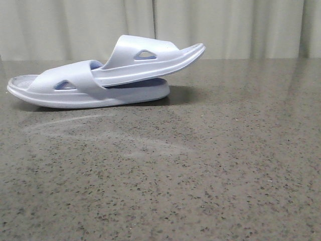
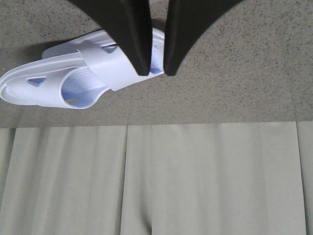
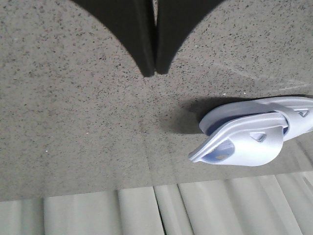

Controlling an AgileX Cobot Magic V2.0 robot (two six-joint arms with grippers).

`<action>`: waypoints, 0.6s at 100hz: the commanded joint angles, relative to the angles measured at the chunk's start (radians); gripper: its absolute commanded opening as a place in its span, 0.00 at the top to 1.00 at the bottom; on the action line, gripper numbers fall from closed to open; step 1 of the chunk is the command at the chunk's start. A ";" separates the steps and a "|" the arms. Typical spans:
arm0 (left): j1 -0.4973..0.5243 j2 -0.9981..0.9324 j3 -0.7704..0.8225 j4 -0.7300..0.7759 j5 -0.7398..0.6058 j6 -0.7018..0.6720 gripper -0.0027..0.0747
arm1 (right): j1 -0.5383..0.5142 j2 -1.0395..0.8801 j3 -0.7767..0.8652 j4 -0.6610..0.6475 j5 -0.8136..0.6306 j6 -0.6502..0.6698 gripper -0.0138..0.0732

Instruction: Insert blue slippers together front up

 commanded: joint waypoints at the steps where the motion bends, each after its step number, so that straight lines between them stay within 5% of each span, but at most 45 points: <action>1: -0.009 0.007 -0.002 -0.007 -0.054 -0.003 0.95 | -0.002 0.004 -0.027 0.027 -0.030 -0.011 0.94; 8: -0.009 -0.006 0.028 0.096 -0.076 -0.079 0.95 | -0.002 0.004 -0.027 0.027 -0.030 -0.011 0.94; 28: -0.009 -0.119 0.143 0.785 -0.224 -0.751 0.95 | -0.002 0.004 -0.027 0.027 -0.030 -0.011 0.94; 60: 0.095 -0.287 0.301 0.862 -0.243 -0.772 0.95 | -0.002 0.004 -0.027 0.027 -0.030 -0.011 0.94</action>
